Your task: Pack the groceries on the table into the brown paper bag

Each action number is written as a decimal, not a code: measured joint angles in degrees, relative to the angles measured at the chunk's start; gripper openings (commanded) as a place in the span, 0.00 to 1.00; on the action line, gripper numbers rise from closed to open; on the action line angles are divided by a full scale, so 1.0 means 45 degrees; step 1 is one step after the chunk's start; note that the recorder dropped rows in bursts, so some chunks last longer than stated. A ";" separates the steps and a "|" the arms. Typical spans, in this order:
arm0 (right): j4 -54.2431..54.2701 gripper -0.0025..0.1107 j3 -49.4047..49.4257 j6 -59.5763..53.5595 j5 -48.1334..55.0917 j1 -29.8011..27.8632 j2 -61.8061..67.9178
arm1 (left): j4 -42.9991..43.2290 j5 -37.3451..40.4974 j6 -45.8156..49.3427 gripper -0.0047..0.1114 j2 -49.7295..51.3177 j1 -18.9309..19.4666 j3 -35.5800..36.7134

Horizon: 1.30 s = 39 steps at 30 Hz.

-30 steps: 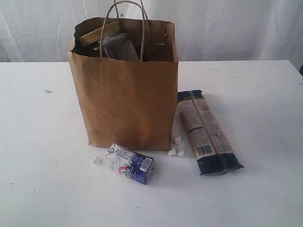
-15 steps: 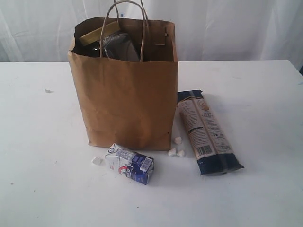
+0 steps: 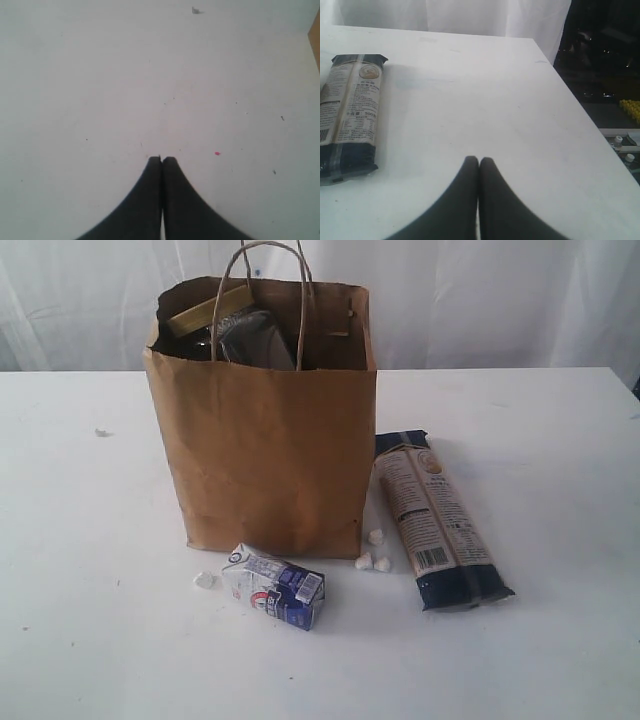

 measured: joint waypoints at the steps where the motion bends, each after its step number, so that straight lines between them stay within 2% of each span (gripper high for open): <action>1: 0.0000 0.02 0.0000 0.0000 0.0000 0.0000 0.0000 | 0.0000 -0.0189 0.0000 0.04 0.0000 0.0000 0.0000; 11: -0.0628 0.02 0.0000 -0.0392 -0.0153 0.0000 0.0000 | 0.0000 -0.0465 0.0000 0.04 0.0000 0.0000 0.0000; 17: 0.0093 0.02 0.0000 -0.0094 -0.2688 0.0000 0.0000 | 0.0025 -0.0465 0.0024 0.04 0.0000 0.0000 0.0000; 25: 0.2072 0.02 0.0000 0.5400 -0.5469 0.0000 0.0000 | 0.0025 -0.0465 0.0024 0.04 0.0000 0.0000 0.0000; 32: 0.2272 0.02 0.0000 0.7662 -0.5812 0.0000 0.0000 | 0.0025 -0.0465 0.0024 0.04 0.0000 0.0000 0.0000; 37: 0.2631 0.02 0.0000 1.2357 -0.5879 0.0000 0.0000 | 0.0025 -0.0465 0.0024 0.04 0.0000 0.0000 0.0000; 39: 0.2652 0.02 0.0000 1.3449 -0.5474 0.0000 0.0000 | 0.0025 -0.0465 0.0024 0.04 0.0000 0.0000 0.0000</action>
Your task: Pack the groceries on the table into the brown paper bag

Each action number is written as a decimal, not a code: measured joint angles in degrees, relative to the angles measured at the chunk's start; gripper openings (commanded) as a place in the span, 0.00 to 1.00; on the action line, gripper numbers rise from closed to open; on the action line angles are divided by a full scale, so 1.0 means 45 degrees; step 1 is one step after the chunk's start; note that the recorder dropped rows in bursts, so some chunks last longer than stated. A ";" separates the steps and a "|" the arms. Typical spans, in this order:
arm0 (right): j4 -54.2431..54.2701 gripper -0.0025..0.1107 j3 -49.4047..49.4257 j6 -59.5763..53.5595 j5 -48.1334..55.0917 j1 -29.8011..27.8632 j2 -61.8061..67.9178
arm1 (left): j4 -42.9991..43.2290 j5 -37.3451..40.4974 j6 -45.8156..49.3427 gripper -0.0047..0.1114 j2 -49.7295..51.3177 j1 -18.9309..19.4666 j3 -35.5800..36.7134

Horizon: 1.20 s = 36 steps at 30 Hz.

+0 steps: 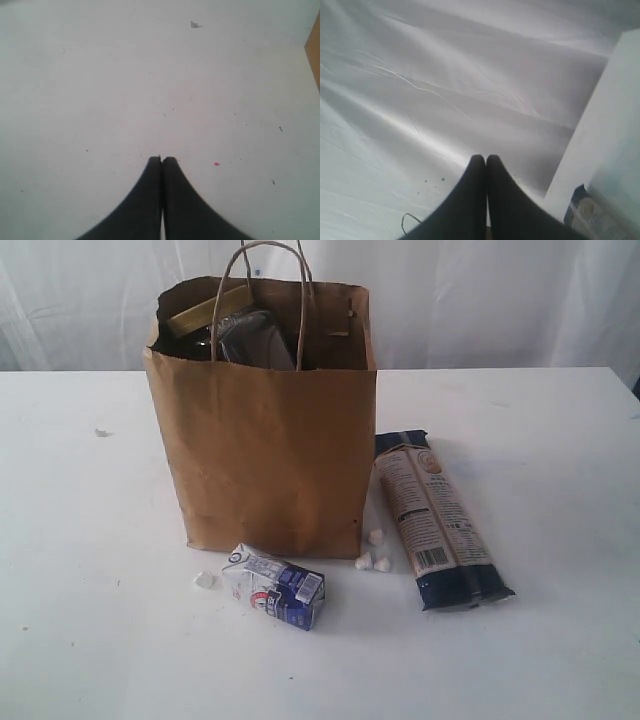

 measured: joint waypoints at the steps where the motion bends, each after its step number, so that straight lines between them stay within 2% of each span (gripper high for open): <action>1: 0.0000 0.02 0.0000 0.0336 0.0352 0.0000 0.0000 | 0.0000 0.0000 0.0000 0.04 0.0000 0.0000 0.0000; 6: 0.0000 0.02 0.0000 0.0872 0.2288 0.0000 0.0000 | 0.0000 0.0000 0.0000 0.04 0.0000 0.0000 0.0000; 9: 0.0052 0.02 0.0000 0.1190 0.2019 0.0000 0.0000 | 0.0000 0.0000 0.0000 0.04 0.0000 0.0000 0.0000; 12: 0.0083 0.02 0.0000 0.2542 -0.0630 0.0000 0.0000 | 0.0000 0.0000 0.0000 0.04 0.0000 0.0000 0.0000; 16: -0.0024 0.02 -0.0293 0.4522 -0.6228 0.0000 -0.0022 | 0.0000 0.0000 0.0000 0.04 0.0000 0.0000 0.0000; 19: -0.0670 0.02 -0.1544 0.4694 -0.7509 0.0000 -0.0045 | 0.0000 0.0000 0.0000 0.04 0.0000 0.0000 0.0000; 21: -0.1930 0.02 -0.2623 0.4273 -0.7098 0.0000 -0.0059 | 0.0000 0.0000 0.0000 0.04 0.0000 0.0000 0.0000; 24: -0.6414 0.02 -0.4575 0.2136 -0.5574 0.0000 0.0102 | 0.0000 0.0000 0.0000 0.04 0.0000 0.0000 0.0000; 25: -0.9512 0.02 -0.5366 0.1138 -0.4903 0.0000 0.0340 | 0.0000 0.0000 0.0000 0.04 0.0000 0.0000 0.0000; 28: -1.6722 0.02 -0.6331 0.0321 -0.3267 0.0000 0.1275 | 0.0000 0.0000 0.0000 0.04 0.0000 0.0000 0.0000; 30: -2.0251 0.02 -0.6295 0.0321 -0.1629 0.0000 0.2228 | 0.0000 0.0000 0.0000 0.04 0.0000 0.0000 0.0000; 31: -2.1289 0.02 -0.6162 0.0321 -0.0530 0.0000 0.2759 | 0.0000 0.0000 0.0000 0.04 0.0000 0.0000 0.0000; 33: -2.1735 0.02 -0.5935 0.0382 0.1586 0.0000 0.3734 | 0.0000 0.0000 0.0000 0.04 0.0000 0.0000 0.0000; 36: -1.9546 0.02 -0.5837 -0.0158 0.4723 0.0000 0.5557 | 0.0000 0.0000 0.0000 0.04 0.0000 0.0000 0.0000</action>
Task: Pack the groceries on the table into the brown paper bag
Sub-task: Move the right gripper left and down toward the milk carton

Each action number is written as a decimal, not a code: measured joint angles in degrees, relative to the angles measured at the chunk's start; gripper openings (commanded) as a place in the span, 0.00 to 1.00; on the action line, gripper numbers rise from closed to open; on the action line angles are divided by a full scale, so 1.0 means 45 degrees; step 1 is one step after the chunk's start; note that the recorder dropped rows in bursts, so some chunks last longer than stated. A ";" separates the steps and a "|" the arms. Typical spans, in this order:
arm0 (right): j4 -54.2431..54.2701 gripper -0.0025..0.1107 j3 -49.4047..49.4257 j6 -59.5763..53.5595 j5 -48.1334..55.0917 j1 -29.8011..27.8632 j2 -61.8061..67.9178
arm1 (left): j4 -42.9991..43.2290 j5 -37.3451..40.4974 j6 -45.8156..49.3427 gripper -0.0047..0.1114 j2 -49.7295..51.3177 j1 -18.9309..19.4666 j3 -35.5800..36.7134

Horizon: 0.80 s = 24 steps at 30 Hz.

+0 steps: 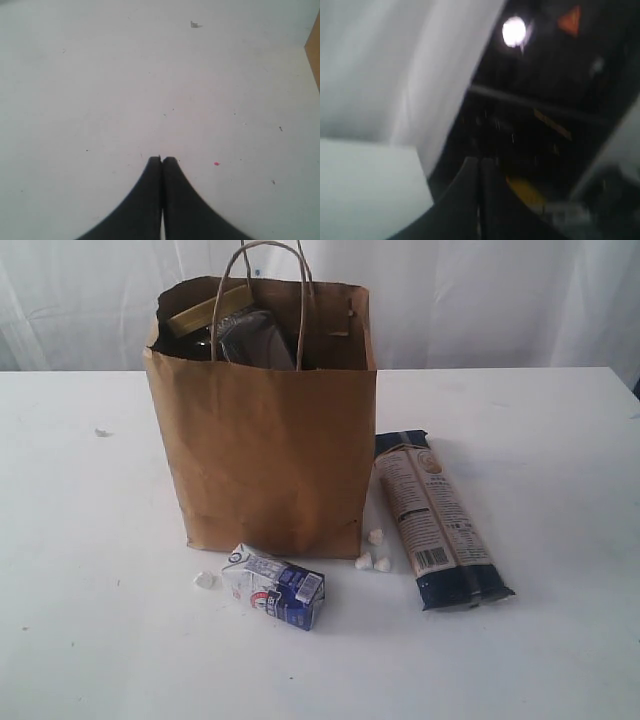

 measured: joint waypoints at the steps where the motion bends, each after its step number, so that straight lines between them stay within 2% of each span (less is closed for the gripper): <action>1: 0.1374 0.02 0.0000 -0.0975 0.0848 0.0000 0.0776 | 0.0000 0.0000 0.0000 0.04 0.0000 0.0000 0.0000; 3: 0.4117 0.02 0.0021 -0.3414 0.1535 0.0161 0.2401 | 0.0000 0.0000 0.0000 0.04 0.0000 0.0000 0.0000; 8: 1.1660 0.02 -0.0350 -0.9636 0.1641 0.1114 0.6091 | 0.0000 0.0000 0.0000 0.04 0.0000 0.0000 0.0000; 11: 1.3943 0.02 -0.0726 -1.2273 0.2608 0.1861 0.7883 | 0.0000 0.0000 0.0000 0.04 0.0000 0.0000 0.0000; 16: 1.4425 0.02 -0.1582 -1.3513 0.4030 0.3758 0.9518 | 0.0000 0.0000 0.0000 0.04 0.0000 0.0000 0.0000; 20: 1.3217 0.02 -0.1839 -1.2946 0.5217 0.5878 1.0089 | 0.0000 0.0000 0.0000 0.04 0.0000 0.0000 0.0000; 24: 1.2593 0.02 -0.1977 -1.2418 0.7684 0.7752 1.0863 | 0.0000 0.0000 0.0000 0.04 0.0000 0.0000 0.0000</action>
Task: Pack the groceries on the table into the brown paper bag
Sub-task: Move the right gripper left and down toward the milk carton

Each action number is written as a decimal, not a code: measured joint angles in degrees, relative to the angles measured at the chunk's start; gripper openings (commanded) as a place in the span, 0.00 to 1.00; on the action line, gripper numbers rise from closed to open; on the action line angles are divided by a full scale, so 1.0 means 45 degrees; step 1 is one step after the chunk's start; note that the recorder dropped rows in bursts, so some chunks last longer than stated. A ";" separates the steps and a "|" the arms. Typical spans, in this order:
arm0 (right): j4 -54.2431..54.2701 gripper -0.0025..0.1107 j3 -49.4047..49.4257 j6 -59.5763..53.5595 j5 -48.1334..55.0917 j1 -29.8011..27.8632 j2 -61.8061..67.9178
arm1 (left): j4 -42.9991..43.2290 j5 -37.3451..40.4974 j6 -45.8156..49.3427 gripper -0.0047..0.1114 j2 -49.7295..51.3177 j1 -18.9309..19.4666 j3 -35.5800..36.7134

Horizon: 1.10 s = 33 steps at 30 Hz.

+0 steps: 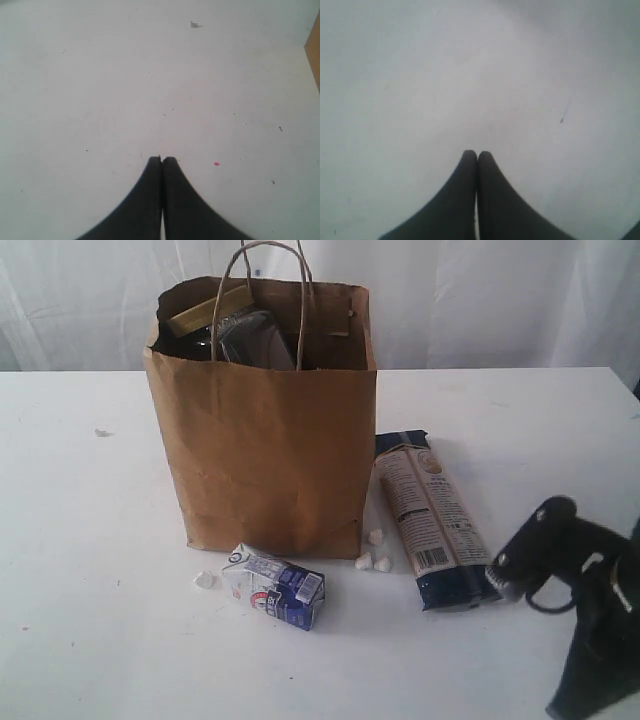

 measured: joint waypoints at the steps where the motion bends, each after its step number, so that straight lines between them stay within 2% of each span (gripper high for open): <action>1: 0.0001 0.02 -0.0111 0.0028 0.0738 0.0442 0.0229 | 0.0000 0.0000 0.0000 0.04 0.0000 0.0000 0.0000; 7: 0.0109 0.02 -0.1278 0.0060 0.3485 0.2243 0.0997 | 0.0000 0.0000 0.0000 0.04 0.0000 0.0000 0.0000; 10: 0.0529 0.02 -0.2407 -0.0180 0.3693 0.2883 0.1075 | 0.0000 0.0000 0.0000 0.04 0.0000 0.0000 0.0000; 14: 0.1568 0.02 -0.4126 -0.0921 0.2890 0.3602 0.1132 | 0.0000 0.0000 0.0000 0.04 0.0000 0.0000 0.0000; 18: 0.2963 0.02 -0.6116 -0.1097 0.2612 0.3840 0.1820 | 0.0000 0.0000 0.0000 0.04 0.0000 0.0000 0.0000; 22: 0.4370 0.02 -0.8816 -0.2109 0.3937 0.3867 0.4147 | 0.0000 0.0000 0.0000 0.04 0.0000 0.0000 0.0000; 25: 0.4498 0.02 -0.9444 -0.2391 0.3784 0.3867 0.4982 | 0.0000 0.0000 0.0000 0.04 0.0000 0.0000 0.0000; 26: 0.4526 0.03 -0.9557 -0.2421 0.3029 0.3867 0.5129 | 0.0000 0.0000 0.0000 0.04 0.0000 0.0000 0.0000; 28: 0.4856 0.14 -0.9589 -0.2446 0.1749 0.3867 0.5218 | 0.0000 0.0000 0.0000 0.04 0.0000 0.0000 0.0000; 33: 0.6916 0.53 -0.9690 -0.3425 0.0749 0.3889 0.5863 | 0.0000 0.0000 0.0000 0.04 0.0000 0.0000 0.0000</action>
